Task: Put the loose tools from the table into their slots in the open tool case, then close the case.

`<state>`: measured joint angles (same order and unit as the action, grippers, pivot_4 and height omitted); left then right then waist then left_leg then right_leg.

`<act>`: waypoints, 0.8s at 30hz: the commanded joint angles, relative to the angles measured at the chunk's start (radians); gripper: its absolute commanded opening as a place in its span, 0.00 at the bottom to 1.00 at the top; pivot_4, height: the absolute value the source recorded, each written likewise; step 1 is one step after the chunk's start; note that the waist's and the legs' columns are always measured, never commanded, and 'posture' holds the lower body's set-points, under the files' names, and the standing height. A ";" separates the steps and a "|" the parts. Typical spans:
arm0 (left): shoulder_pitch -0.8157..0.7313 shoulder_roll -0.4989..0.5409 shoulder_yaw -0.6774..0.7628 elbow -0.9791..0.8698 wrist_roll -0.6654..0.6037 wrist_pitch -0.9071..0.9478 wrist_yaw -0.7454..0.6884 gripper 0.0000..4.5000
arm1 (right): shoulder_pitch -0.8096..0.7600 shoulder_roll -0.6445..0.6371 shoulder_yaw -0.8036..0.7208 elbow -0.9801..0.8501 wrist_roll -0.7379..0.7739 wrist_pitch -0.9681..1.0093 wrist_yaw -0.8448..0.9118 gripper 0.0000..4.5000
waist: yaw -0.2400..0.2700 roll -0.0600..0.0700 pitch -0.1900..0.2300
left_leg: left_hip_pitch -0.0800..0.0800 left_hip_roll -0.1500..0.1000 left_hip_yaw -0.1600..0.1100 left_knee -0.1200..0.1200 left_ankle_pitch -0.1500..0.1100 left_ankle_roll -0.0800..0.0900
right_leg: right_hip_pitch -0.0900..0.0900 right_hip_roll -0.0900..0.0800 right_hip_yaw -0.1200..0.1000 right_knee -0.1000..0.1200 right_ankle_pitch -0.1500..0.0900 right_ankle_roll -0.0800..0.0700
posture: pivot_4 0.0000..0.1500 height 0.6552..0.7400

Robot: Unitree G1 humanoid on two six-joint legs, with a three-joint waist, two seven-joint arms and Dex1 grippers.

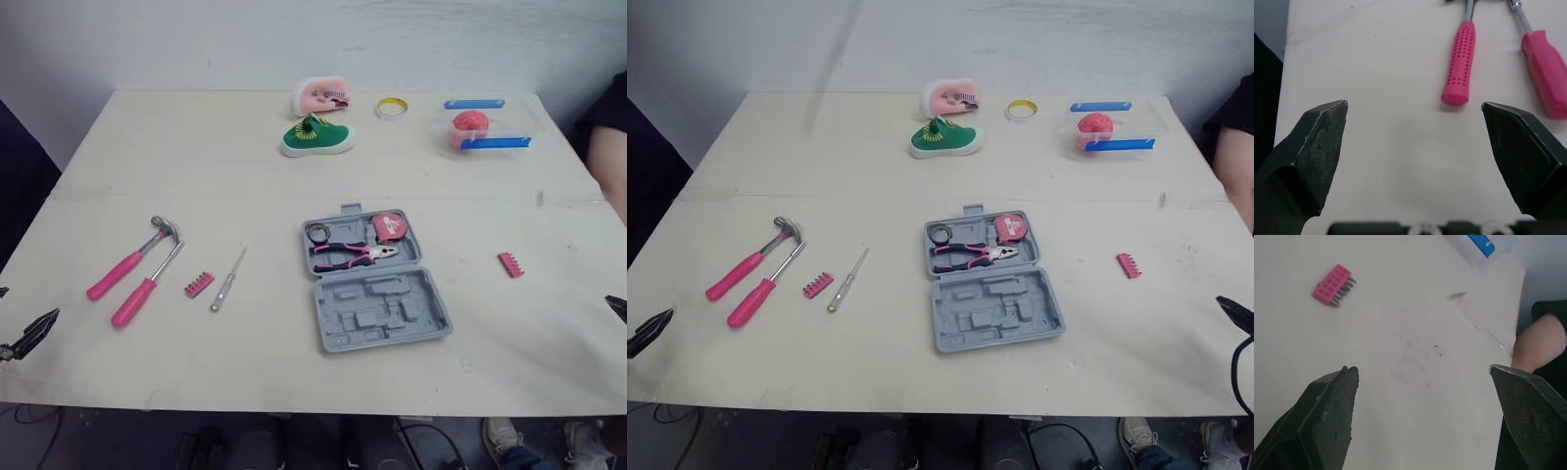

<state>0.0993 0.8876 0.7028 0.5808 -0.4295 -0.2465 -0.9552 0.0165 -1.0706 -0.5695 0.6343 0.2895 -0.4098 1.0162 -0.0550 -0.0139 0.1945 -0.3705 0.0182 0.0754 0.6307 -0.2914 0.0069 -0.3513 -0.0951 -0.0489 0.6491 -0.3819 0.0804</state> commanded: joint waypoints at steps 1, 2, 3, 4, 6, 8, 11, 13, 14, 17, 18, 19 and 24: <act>-0.028 -0.013 -0.033 -0.148 -0.039 0.081 0.016 0.99 | -0.049 0.006 0.039 -0.106 0.037 0.045 0.028 1.00 | 0.000 0.000 0.000 | 0.000 0.000 0.000 0.000 0.000 0.000 | 0.000 0.000 0.000 0.001 0.000 0.000 | 1.00 1.00; -0.037 -0.021 -0.042 -0.185 -0.048 0.114 0.028 0.99 | -0.059 0.007 0.052 -0.124 0.038 0.057 0.034 1.00 | 0.000 0.000 0.000 | 0.000 0.000 0.000 0.001 0.000 0.000 | 0.000 0.000 0.000 0.002 0.000 0.000 | 1.00 1.00; -0.045 -0.028 -0.057 -0.242 -0.053 0.142 0.040 0.99 | -0.074 0.011 0.067 -0.147 0.044 0.079 0.041 1.00 | 0.001 0.000 0.000 | 0.000 0.000 0.000 0.001 0.000 0.000 | 0.000 0.000 0.000 0.002 0.000 0.000 | 1.00 1.00; -0.058 -0.036 -0.085 -0.319 -0.061 0.186 0.057 0.99 | -0.096 0.015 0.085 -0.167 0.047 0.093 0.047 1.00 | 0.002 0.000 0.000 | 0.000 0.000 0.000 0.001 0.000 -0.001 | -0.001 0.000 0.000 0.002 0.000 0.000 | 1.00 1.00; -0.077 -0.042 -0.139 -0.437 -0.068 0.280 0.085 0.99 | -0.131 0.021 0.118 -0.193 0.053 0.120 0.066 1.00 | 0.003 0.000 0.000 | -0.001 0.000 0.000 0.001 0.001 -0.002 | 0.000 0.000 0.000 0.002 0.000 0.000 | 1.00 1.00; -0.115 -0.052 -0.217 -0.545 -0.069 0.369 0.114 0.99 | -0.186 0.030 0.158 -0.191 0.043 0.131 0.076 1.00 | 0.007 0.000 0.000 | -0.001 0.000 0.000 0.002 0.002 -0.002 | 0.000 0.000 0.000 0.002 0.000 0.000 | 1.00 1.00; -0.157 -0.056 -0.308 -0.630 -0.036 0.420 0.110 0.99 | -0.255 0.047 0.202 -0.188 0.038 0.159 0.079 1.00 | 0.013 0.000 0.000 | -0.001 0.000 0.000 0.004 0.003 -0.003 | 0.000 0.000 0.000 0.003 0.000 0.000 | 1.00 1.00; -0.207 -0.073 -0.387 -0.671 -0.020 0.448 0.112 0.99 | -0.293 0.077 0.249 -0.209 0.039 0.187 0.090 1.00 | 0.015 0.000 0.000 | -0.001 0.000 0.000 0.004 0.003 -0.004 | 0.000 0.000 0.000 0.003 0.000 0.000 | 1.00 1.00; -0.235 -0.084 -0.422 -0.680 -0.016 0.464 0.113 0.99 | -0.308 0.094 0.274 -0.218 0.034 0.194 0.096 1.00 | 0.015 0.000 0.000 | -0.001 0.000 0.000 0.004 0.003 -0.004 | 0.000 0.001 0.000 0.003 0.000 0.000 | 1.00 1.00; -0.300 -0.117 -0.490 -0.695 0.002 0.500 0.132 0.99 | -0.340 0.131 0.319 -0.225 0.013 0.198 0.093 1.00 | 0.019 0.000 0.000 | -0.001 0.000 0.000 0.006 0.004 -0.004 | 0.000 0.001 0.000 0.004 0.000 0.000 | 1.00 1.00; -0.314 -0.121 -0.510 -0.699 0.013 0.508 0.132 0.99 | -0.349 0.139 0.331 -0.227 0.008 0.203 0.094 1.00 | 0.020 0.000 0.000 | -0.002 0.000 0.000 0.006 0.004 -0.004 | 0.000 0.001 0.000 0.004 0.000 0.000 | 1.00 1.00; -0.324 -0.125 -0.534 -0.703 0.031 0.507 0.130 0.99 | -0.360 0.149 0.341 -0.224 0.003 0.206 0.088 1.00 | 0.022 0.000 0.000 | -0.002 0.000 0.000 0.007 0.004 -0.004 | 0.000 0.001 0.000 0.004 0.000 0.000 | 1.00 1.00; -0.344 -0.151 -0.623 -0.704 0.080 0.510 0.113 0.74 | -0.390 0.188 0.395 -0.212 -0.026 0.217 0.084 0.88 | 0.027 0.000 0.000 | -0.003 0.000 0.000 0.009 0.004 -0.004 | 0.000 0.001 0.000 0.004 0.000 0.001 | 1.00 1.00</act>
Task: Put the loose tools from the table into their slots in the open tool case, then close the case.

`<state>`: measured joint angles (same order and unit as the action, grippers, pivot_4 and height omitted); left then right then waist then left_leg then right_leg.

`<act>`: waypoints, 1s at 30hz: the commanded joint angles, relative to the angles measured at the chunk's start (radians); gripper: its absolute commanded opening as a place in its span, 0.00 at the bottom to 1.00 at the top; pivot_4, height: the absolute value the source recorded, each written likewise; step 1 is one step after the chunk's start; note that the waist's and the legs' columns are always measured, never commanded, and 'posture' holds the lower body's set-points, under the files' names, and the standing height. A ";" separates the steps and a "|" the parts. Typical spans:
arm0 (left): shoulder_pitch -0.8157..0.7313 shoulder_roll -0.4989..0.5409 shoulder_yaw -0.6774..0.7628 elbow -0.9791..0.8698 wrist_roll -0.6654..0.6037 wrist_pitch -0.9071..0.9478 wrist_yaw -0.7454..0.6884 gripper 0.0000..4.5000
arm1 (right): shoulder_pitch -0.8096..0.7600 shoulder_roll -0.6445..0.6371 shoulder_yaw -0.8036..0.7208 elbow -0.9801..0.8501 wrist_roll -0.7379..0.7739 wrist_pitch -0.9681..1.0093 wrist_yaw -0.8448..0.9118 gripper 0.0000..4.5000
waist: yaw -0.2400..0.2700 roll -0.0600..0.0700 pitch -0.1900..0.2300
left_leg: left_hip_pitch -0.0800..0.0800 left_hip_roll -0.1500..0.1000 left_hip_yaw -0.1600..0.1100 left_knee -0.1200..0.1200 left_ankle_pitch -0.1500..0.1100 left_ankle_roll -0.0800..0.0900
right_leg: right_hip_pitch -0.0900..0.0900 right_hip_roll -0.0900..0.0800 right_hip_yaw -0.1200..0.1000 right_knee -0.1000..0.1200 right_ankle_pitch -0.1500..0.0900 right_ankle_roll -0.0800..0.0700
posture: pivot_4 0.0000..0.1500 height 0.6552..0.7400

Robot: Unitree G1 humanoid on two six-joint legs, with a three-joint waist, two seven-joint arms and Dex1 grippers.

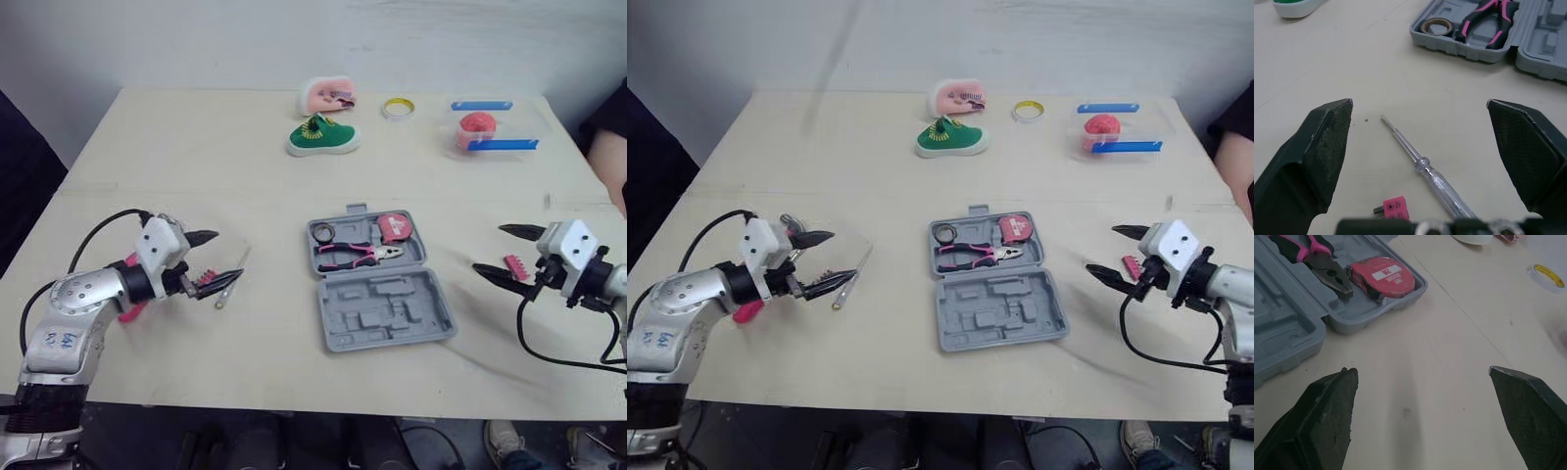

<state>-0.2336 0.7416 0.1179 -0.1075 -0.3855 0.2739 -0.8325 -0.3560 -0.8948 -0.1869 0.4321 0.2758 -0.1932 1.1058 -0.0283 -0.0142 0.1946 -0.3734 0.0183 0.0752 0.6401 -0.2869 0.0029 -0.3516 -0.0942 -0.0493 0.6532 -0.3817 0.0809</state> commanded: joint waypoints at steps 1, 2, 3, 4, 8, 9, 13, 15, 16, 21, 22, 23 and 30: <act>-0.015 -0.007 -0.056 -0.009 0.051 -0.015 -0.014 0.64 | -0.026 0.020 0.022 -0.004 -0.020 0.003 -0.009 0.81 | 0.000 0.000 0.000 | -0.001 0.000 0.000 0.002 0.000 0.000 | 0.000 0.000 0.000 0.000 0.000 0.000 | 1.00 1.00; -0.028 -0.031 -0.088 -0.001 0.071 -0.017 -0.005 0.54 | -0.038 0.033 0.040 0.012 -0.037 -0.004 -0.016 0.70 | 0.000 0.000 0.000 | -0.001 0.000 0.000 0.003 0.000 0.001 | 0.000 0.000 0.000 0.001 0.000 0.000 | 1.00 1.00; -0.038 -0.048 -0.109 0.006 0.083 -0.017 0.002 0.43 | -0.048 0.042 0.052 0.023 -0.049 -0.008 -0.020 0.58 | 0.000 0.000 0.000 | -0.001 0.000 -0.001 0.004 0.000 0.001 | 0.000 0.000 0.000 0.001 0.000 0.000 | 1.00 1.00; -0.051 -0.068 -0.135 0.015 0.101 -0.016 0.010 0.35 | -0.056 0.047 0.060 0.035 -0.058 -0.016 -0.017 0.48 | 0.000 0.000 0.000 | -0.001 0.000 -0.001 0.005 -0.001 0.001 | 0.000 0.000 0.000 0.001 0.000 0.000 | 1.00 1.00; -0.078 -0.135 -0.178 0.020 0.135 0.003 0.045 0.00 | -0.080 0.062 0.084 0.071 -0.092 -0.046 -0.023 0.07 | 0.002 0.000 0.000 | -0.002 0.000 -0.001 0.007 -0.001 0.002 | 0.000 0.000 -0.001 0.002 0.000 0.000 | 1.00 1.00; -0.081 -0.146 -0.188 0.022 0.142 0.003 0.048 0.00 | -0.086 0.065 0.091 0.081 -0.106 -0.056 -0.034 0.01 | 0.002 0.000 0.000 | -0.003 0.000 -0.001 0.007 -0.001 0.002 | 0.000 0.000 -0.001 0.001 0.000 0.000 | 1.00 1.00; -0.097 -0.198 -0.228 0.033 0.170 0.028 0.070 0.00 | -0.105 0.082 0.112 0.114 -0.141 -0.080 -0.055 0.01 | 0.002 0.000 0.000 | -0.003 0.000 -0.001 0.007 -0.001 0.002 | 0.000 0.000 -0.001 0.002 0.000 0.000 | 1.00 1.00; -0.101 -0.224 -0.227 0.026 0.158 0.080 0.091 0.00 | -0.110 0.088 0.116 0.124 -0.147 -0.086 -0.059 0.01 | 0.001 0.000 0.000 | -0.003 0.000 -0.002 0.008 -0.001 0.002 | 0.000 0.000 -0.001 0.002 0.000 0.000 | 1.00 1.00; -0.102 -0.233 -0.224 0.023 0.153 0.102 0.102 0.00 | -0.111 0.090 0.118 0.128 -0.148 -0.089 -0.061 0.01 | 0.000 0.000 0.000 | -0.003 0.000 -0.002 0.008 -0.001 0.002 | 0.000 0.000 -0.001 0.002 0.000 0.000 | 1.00 1.00; -0.103 -0.269 -0.266 0.011 0.180 0.117 0.118 0.00 | -0.119 0.105 0.129 0.152 -0.157 -0.097 -0.070 0.01 | 0.001 0.000 0.000 | -0.003 0.000 -0.002 0.008 -0.001 0.001 | 0.000 0.000 -0.001 0.002 0.000 0.000 | 1.00 1.00; -0.107 -0.285 -0.278 0.019 0.191 0.113 0.130 0.00 | -0.119 0.111 0.134 0.161 -0.161 -0.099 -0.073 0.01 | 0.002 0.000 0.000 | -0.003 0.000 -0.002 0.008 -0.001 0.001 | 0.001 0.000 -0.001 0.002 0.000 0.000 | 1.00 1.00; -0.111 -0.295 -0.283 0.026 0.199 0.109 0.140 0.00 | -0.120 0.115 0.136 0.168 -0.163 -0.101 -0.075 0.01 | 0.002 0.000 0.000 | -0.003 0.000 -0.002 0.008 -0.001 0.001 | 0.001 0.000 -0.001 0.002 0.000 0.000 | 1.00 1.00; -0.138 -0.369 -0.314 0.085 0.245 0.113 0.193 0.00 | -0.114 0.169 0.157 0.161 -0.173 -0.110 -0.081 0.01 | 0.002 0.000 0.000 | -0.003 0.000 -0.003 0.009 -0.001 0.001 | 0.002 0.000 -0.003 0.002 0.000 0.000 | 1.00 1.00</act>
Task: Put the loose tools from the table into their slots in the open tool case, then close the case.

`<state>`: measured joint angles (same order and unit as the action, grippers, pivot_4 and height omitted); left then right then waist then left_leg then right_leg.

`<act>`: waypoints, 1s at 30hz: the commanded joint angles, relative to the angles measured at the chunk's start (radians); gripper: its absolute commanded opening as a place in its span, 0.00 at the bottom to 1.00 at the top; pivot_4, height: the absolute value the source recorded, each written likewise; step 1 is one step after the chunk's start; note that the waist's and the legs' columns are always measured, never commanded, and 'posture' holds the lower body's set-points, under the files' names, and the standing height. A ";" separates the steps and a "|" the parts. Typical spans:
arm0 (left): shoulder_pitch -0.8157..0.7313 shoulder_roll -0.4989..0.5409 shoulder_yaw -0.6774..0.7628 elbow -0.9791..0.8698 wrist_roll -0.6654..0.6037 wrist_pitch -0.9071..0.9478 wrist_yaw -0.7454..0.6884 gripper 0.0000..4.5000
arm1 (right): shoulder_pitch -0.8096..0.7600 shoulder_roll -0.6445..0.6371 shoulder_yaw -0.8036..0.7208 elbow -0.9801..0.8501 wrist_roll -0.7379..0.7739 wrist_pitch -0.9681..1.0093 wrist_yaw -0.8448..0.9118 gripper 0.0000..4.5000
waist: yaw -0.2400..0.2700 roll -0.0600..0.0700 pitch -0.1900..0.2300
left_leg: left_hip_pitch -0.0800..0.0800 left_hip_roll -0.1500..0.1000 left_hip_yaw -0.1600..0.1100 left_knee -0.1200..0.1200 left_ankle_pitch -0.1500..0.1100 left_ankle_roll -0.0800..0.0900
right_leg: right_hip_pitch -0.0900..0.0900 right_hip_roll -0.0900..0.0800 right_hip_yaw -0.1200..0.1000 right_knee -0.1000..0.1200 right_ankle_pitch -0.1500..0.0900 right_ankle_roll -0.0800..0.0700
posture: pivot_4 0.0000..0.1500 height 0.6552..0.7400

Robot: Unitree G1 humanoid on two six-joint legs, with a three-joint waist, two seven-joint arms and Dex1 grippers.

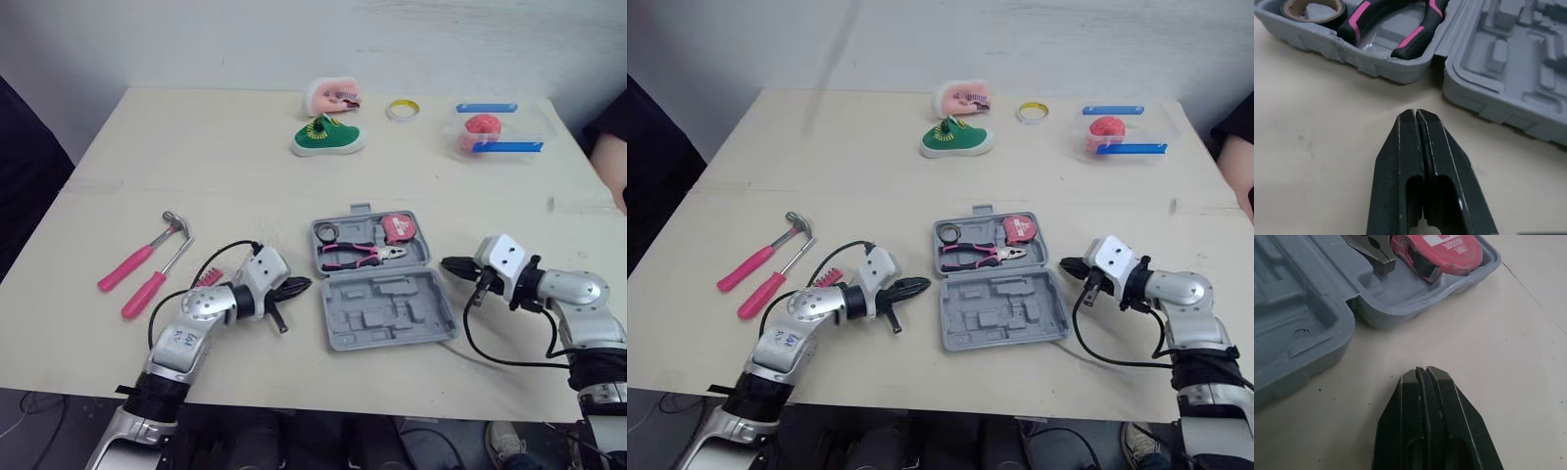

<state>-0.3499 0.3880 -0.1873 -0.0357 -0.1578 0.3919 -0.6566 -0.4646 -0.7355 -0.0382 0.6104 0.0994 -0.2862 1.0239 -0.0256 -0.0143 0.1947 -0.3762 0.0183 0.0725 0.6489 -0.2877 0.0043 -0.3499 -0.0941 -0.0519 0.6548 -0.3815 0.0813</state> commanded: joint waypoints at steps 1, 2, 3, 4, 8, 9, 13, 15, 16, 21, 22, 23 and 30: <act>-0.026 -0.022 -0.011 0.018 0.017 -0.001 0.016 0.00 | -0.003 0.018 0.009 -0.025 0.005 -0.012 0.001 0.01 | -0.001 0.000 0.000 | 0.000 0.000 0.000 0.000 0.000 0.000 | 0.001 0.000 0.000 0.000 0.000 0.000 | 1.00 1.00; -0.028 -0.027 -0.014 0.019 0.015 0.005 0.011 0.00 | -0.001 0.023 0.011 -0.031 0.006 -0.009 0.001 0.01 | -0.002 0.000 0.000 | 0.001 0.000 -0.001 0.000 0.000 0.000 | 0.001 0.000 0.000 0.000 0.000 0.000 | 1.00 1.00; -0.029 -0.028 -0.018 0.022 0.020 0.001 0.010 0.00 | 0.000 0.027 0.012 -0.034 0.005 -0.010 0.003 0.01 | -0.003 0.000 0.000 | 0.001 0.000 -0.001 0.000 0.000 0.000 | 0.002 0.000 -0.001 -0.001 0.000 0.000 | 1.00 1.00; -0.030 -0.029 -0.020 0.024 0.024 -0.003 0.008 0.00 | 0.000 0.028 0.013 -0.036 0.004 -0.010 0.005 0.01 | -0.003 0.000 0.000 | 0.002 0.000 -0.001 0.000 0.000 0.000 | 0.003 0.000 -0.001 -0.001 0.000 0.000 | 1.00 1.00; -0.038 -0.040 -0.026 0.046 0.025 -0.015 0.002 0.00 | 0.013 0.047 0.020 -0.068 0.014 0.000 0.014 0.01 | -0.002 0.000 0.000 | 0.003 0.000 -0.002 0.000 0.000 0.000 | 0.005 0.000 -0.002 -0.002 0.000 0.000 | 1.00 1.00; -0.043 -0.047 -0.023 0.057 0.026 -0.017 0.007 0.00 | 0.020 0.052 0.024 -0.085 0.019 0.007 0.019 0.01 | -0.001 0.000 0.000 | 0.004 0.000 -0.003 -0.001 0.000 0.000 | 0.006 0.000 -0.002 -0.002 0.000 0.000 | 1.00 1.00; -0.048 -0.049 -0.017 0.070 0.029 -0.022 0.006 0.00 | 0.048 0.061 0.034 -0.152 0.029 0.030 0.028 0.01 | 0.000 0.000 0.000 | 0.004 0.000 -0.005 0.000 0.000 0.000 | 0.008 0.000 -0.004 -0.003 0.000 0.000 | 1.00 1.00; -0.043 -0.043 -0.012 0.068 0.028 -0.026 0.001 0.00 | 0.066 0.065 0.037 -0.196 0.039 0.048 0.032 0.01 | -0.001 0.000 0.000 | 0.004 0.000 -0.005 0.000 0.000 0.000 | 0.008 0.000 -0.004 -0.003 0.000 0.000 | 1.00 1.00; -0.036 -0.036 -0.007 0.061 0.024 -0.027 -0.006 0.00 | 0.079 0.070 0.037 -0.229 0.053 0.067 0.036 0.01 | -0.001 0.000 0.000 | 0.004 0.000 -0.005 -0.001 0.000 0.000 | 0.008 0.000 -0.004 -0.003 0.000 0.000 | 1.00 1.00; 0.004 0.021 0.022 0.027 0.014 -0.039 -0.041 0.00 | 0.123 0.071 0.049 -0.350 0.079 0.139 0.048 0.01 | -0.005 0.000 0.000 | 0.005 0.000 -0.005 -0.001 0.000 -0.001 | 0.008 0.001 -0.004 -0.003 0.000 0.000 | 1.00 1.00; 0.012 0.035 0.027 0.022 0.014 -0.040 -0.050 0.00 | 0.129 0.071 0.051 -0.365 0.079 0.148 0.049 0.01 | -0.005 0.000 0.000 | 0.005 0.000 -0.005 -0.001 0.000 -0.001 | 0.008 0.001 -0.004 -0.003 0.000 0.000 | 1.00 1.00; 0.020 0.049 0.031 0.016 0.014 -0.038 -0.057 0.00 | 0.136 0.072 0.055 -0.382 0.079 0.156 0.052 0.01 | -0.004 0.000 0.000 | 0.005 0.000 -0.005 -0.001 0.000 -0.001 | 0.008 0.000 -0.004 -0.003 0.000 0.000 | 1.00 1.00; 0.120 0.133 0.074 -0.098 -0.015 -0.003 -0.087 0.00 | 0.210 0.082 0.082 -0.500 0.085 0.198 0.050 0.01 | -0.002 0.000 0.000 | 0.005 0.000 -0.006 -0.002 -0.001 -0.002 | 0.008 0.000 -0.004 -0.005 0.000 0.000 | 1.00 1.00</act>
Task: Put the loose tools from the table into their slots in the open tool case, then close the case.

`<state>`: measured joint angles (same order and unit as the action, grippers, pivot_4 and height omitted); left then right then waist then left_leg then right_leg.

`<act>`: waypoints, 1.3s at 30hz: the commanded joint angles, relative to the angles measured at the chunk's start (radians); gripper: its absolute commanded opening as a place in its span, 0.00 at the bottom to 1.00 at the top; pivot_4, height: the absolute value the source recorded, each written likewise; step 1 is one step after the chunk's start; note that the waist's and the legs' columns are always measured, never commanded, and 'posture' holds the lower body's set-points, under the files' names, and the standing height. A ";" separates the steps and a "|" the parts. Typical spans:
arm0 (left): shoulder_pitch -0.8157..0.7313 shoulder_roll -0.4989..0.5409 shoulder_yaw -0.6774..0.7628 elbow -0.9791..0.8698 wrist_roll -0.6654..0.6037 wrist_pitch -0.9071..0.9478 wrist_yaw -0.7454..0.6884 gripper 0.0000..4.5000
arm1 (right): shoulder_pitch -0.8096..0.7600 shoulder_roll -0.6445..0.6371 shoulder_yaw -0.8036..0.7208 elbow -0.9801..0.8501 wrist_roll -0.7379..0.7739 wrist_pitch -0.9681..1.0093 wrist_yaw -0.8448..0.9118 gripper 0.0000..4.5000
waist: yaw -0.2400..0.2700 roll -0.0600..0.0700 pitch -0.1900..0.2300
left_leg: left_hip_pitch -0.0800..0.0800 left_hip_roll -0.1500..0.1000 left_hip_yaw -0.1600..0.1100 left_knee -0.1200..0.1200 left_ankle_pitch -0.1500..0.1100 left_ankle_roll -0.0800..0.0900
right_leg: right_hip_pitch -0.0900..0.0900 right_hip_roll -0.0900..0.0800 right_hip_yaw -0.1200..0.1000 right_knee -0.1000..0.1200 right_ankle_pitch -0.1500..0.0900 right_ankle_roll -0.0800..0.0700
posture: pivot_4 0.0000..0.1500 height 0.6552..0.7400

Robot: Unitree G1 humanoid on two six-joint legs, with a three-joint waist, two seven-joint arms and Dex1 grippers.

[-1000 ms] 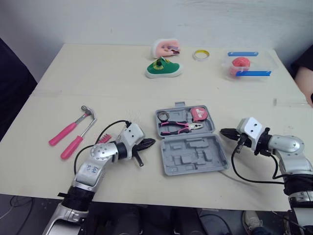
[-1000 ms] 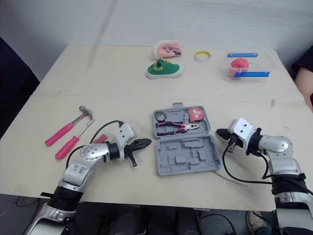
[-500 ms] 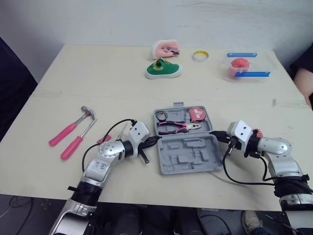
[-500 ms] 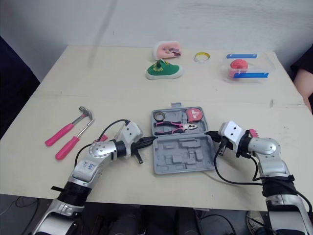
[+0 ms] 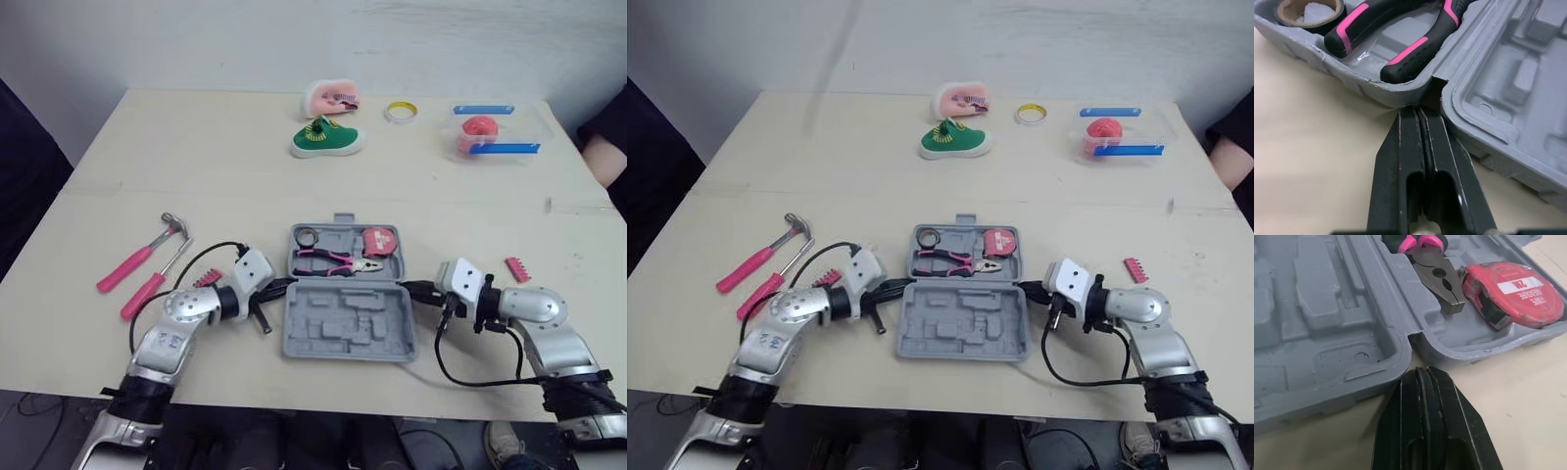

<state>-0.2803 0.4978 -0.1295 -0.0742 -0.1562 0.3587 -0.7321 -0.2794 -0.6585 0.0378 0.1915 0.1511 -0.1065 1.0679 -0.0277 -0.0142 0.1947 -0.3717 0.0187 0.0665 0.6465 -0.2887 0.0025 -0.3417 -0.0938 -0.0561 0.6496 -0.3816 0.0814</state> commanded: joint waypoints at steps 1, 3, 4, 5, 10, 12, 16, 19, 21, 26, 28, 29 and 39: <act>0.076 0.031 0.026 -0.084 -0.025 0.040 -0.013 0.00 | 0.040 0.006 0.006 -0.104 0.040 0.031 0.007 0.01 | 0.000 0.000 0.000 | 0.000 0.000 0.000 0.000 0.000 0.000 | 0.000 0.000 0.000 0.000 0.000 0.000 | 1.00 1.00; 0.113 0.039 0.043 -0.114 -0.031 0.048 -0.001 0.00 | 0.063 0.008 0.005 -0.139 0.054 0.047 0.009 0.01 | 0.000 0.000 0.000 | 0.000 0.000 0.000 -0.001 0.000 0.000 | 0.000 0.000 0.000 -0.001 0.000 0.000 | 1.00 1.00; 0.122 0.040 0.048 -0.122 -0.031 0.049 0.003 0.00 | 0.068 0.008 0.003 -0.148 0.056 0.051 0.006 0.01 | 0.000 0.000 0.000 | 0.000 0.000 -0.001 -0.001 0.000 0.000 | 0.000 0.000 0.000 -0.001 0.000 0.000 | 1.00 1.00; 0.132 0.043 0.052 -0.127 -0.031 0.050 0.006 0.00 | 0.074 0.011 0.001 -0.160 0.068 0.070 0.004 0.01 | 0.001 0.000 0.000 | 0.000 0.000 -0.001 -0.001 -0.001 0.001 | 0.000 0.000 0.000 -0.001 0.000 0.000 | 1.00 1.00; 0.165 0.050 0.070 -0.138 -0.025 0.052 0.030 0.00 | 0.084 0.022 -0.008 -0.152 0.060 0.075 -0.027 0.01 | 0.000 0.000 0.000 | 0.000 0.000 -0.001 -0.001 -0.002 0.001 | 0.001 0.000 0.000 -0.002 0.000 0.000 | 1.00 1.00; 0.170 0.055 0.079 -0.134 -0.021 0.032 0.031 0.00 | 0.081 0.017 -0.016 -0.137 0.055 0.074 -0.035 0.01 | -0.001 0.000 0.000 | 0.000 0.000 -0.001 -0.001 -0.003 0.001 | 0.001 0.000 0.000 -0.002 0.000 0.000 | 1.00 1.00; 0.179 0.057 0.096 -0.129 -0.027 0.007 0.029 0.00 | 0.082 0.008 -0.018 -0.134 0.054 0.074 -0.039 0.01 | 0.000 0.000 0.000 | 0.000 0.000 -0.001 -0.001 -0.003 0.001 | 0.001 0.000 0.000 -0.002 0.000 0.000 | 1.00 1.00; 0.216 0.143 0.172 -0.153 -0.079 -0.018 -0.065 0.00 | 0.114 -0.044 -0.070 -0.158 0.092 0.075 -0.001 0.01 | 0.000 0.000 0.000 | 0.000 0.000 -0.001 -0.001 -0.003 0.001 | 0.000 0.000 0.000 -0.002 0.000 0.000 | 1.00 1.00; 0.247 0.210 0.270 -0.175 -0.148 -0.022 -0.131 0.00 | 0.159 -0.105 -0.142 -0.172 0.135 0.070 0.035 0.01 | 0.000 0.001 0.001 | -0.001 0.000 -0.001 -0.002 -0.003 0.001 | 0.000 0.000 0.000 -0.003 0.000 0.000 | 1.00 1.00; 0.339 0.269 0.453 -0.068 -0.205 -0.146 -0.205 0.00 | 0.265 -0.183 -0.275 -0.156 0.189 0.020 0.083 0.01 | 0.001 0.002 0.002 | -0.001 0.000 -0.001 -0.004 -0.004 0.003 | 0.002 -0.001 -0.001 -0.007 0.000 0.000 | 1.00 1.00; 0.370 0.271 0.570 0.043 -0.237 -0.240 -0.239 0.00 | 0.310 -0.198 -0.366 -0.143 0.228 0.034 0.077 0.01 | 0.001 0.002 0.002 | -0.001 0.000 -0.001 -0.004 -0.007 0.007 | 0.002 -0.001 -0.001 -0.008 0.000 0.000 | 1.00 1.00; 0.384 0.276 0.620 0.093 -0.261 -0.265 -0.262 0.00 | 0.334 -0.207 -0.408 -0.134 0.241 0.051 0.070 0.01 | 0.000 0.002 0.002 | -0.001 0.000 -0.001 -0.004 -0.007 0.007 | 0.002 -0.001 -0.001 -0.008 0.000 0.000 | 1.00 1.00; 0.435 0.407 0.959 0.535 -0.311 -0.369 -0.256 0.92 | 0.505 -0.259 -0.701 0.116 0.178 -0.153 -0.006 1.00 | 0.000 0.001 0.003 | 0.000 0.000 -0.001 -0.008 -0.009 0.009 | 0.001 -0.002 -0.001 -0.011 0.000 0.000 | 1.00 1.00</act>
<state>0.1471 0.8873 0.7830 0.4213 -0.4599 0.0144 -0.9951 0.2195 -0.8953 -0.6071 0.2864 0.3301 -0.2229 1.0783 -0.0274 -0.0135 0.1981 -0.3715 0.0181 0.0659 0.6355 -0.2975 0.0112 -0.3415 -0.0967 -0.0570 0.6378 -0.3814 0.0813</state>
